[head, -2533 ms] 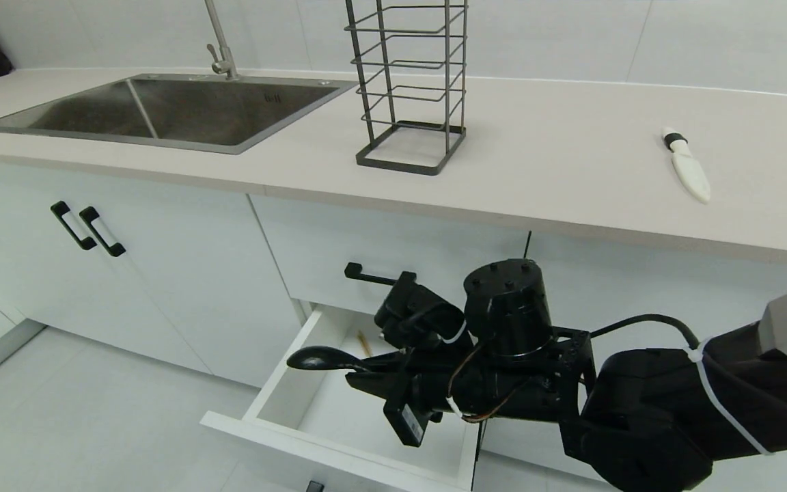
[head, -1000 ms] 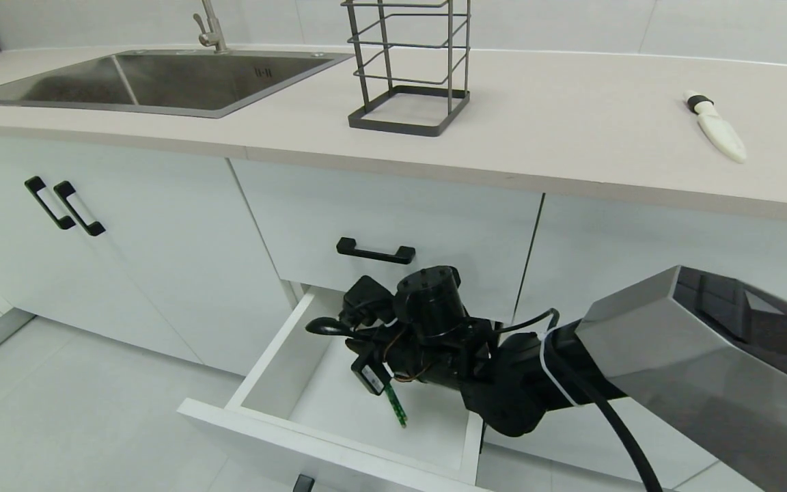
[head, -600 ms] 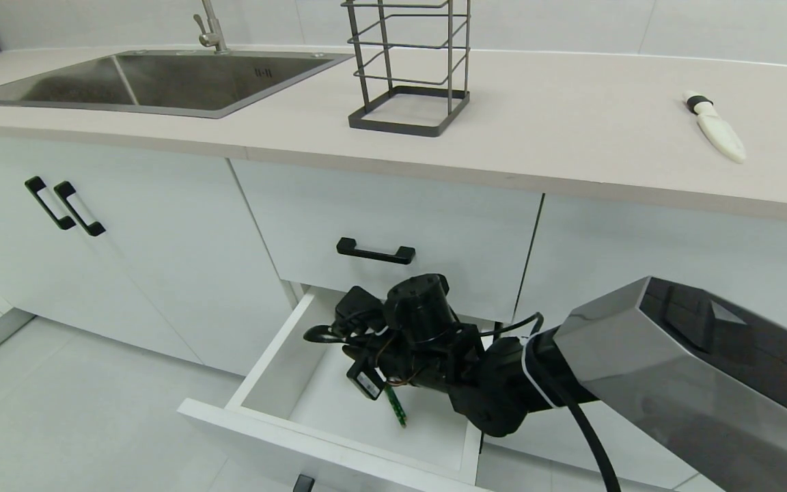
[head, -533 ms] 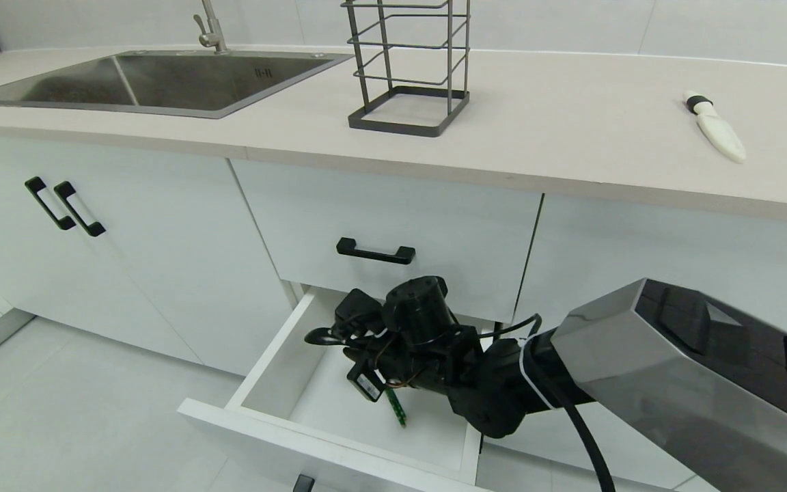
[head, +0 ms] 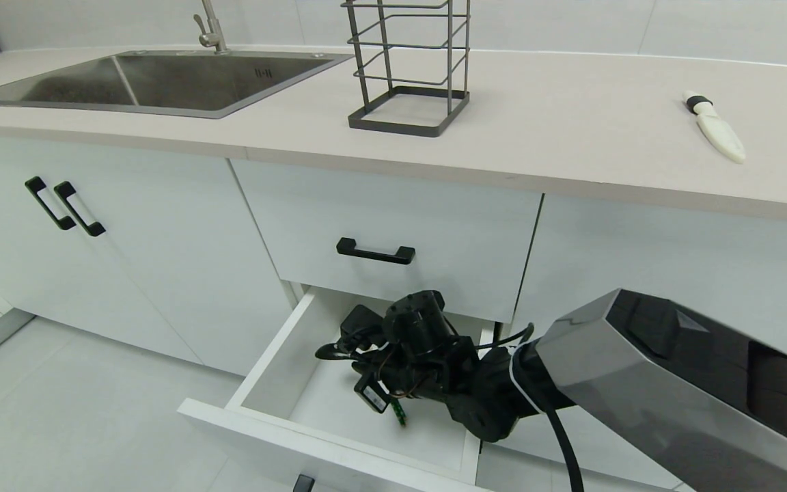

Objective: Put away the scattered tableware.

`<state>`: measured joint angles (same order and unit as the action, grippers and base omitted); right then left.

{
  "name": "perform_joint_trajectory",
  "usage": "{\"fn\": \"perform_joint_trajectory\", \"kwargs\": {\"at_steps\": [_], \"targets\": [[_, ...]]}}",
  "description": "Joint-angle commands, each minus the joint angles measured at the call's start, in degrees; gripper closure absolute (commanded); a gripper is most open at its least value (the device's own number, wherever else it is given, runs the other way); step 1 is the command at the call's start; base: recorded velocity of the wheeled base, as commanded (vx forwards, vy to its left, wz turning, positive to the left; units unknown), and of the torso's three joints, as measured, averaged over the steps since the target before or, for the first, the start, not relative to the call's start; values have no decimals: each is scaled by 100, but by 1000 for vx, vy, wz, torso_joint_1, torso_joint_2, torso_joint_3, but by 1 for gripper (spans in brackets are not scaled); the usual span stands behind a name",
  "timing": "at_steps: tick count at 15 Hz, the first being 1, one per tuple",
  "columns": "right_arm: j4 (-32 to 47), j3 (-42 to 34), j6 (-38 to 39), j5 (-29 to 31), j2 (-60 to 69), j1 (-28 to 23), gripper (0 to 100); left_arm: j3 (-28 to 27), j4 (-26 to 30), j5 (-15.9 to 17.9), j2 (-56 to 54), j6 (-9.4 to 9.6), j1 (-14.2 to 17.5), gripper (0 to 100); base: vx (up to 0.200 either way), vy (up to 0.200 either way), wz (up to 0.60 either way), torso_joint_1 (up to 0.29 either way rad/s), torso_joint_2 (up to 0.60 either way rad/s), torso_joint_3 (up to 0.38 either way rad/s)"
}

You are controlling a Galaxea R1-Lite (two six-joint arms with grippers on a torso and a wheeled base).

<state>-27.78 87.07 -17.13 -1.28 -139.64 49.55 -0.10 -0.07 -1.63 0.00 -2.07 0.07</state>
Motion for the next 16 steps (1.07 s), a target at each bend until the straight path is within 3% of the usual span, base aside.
{"fn": "perform_joint_trajectory", "kwargs": {"at_steps": [1,16], "targets": [[1,65,-1,-4,-116,-16,100,1,-1,-4,0,5,1,0,0,0,0,0,0,0],[528,1471,-230,-13,-1144,-95,100,1,-1,-4,0,-4,1,0,0,0,0,0,0,0]]}}
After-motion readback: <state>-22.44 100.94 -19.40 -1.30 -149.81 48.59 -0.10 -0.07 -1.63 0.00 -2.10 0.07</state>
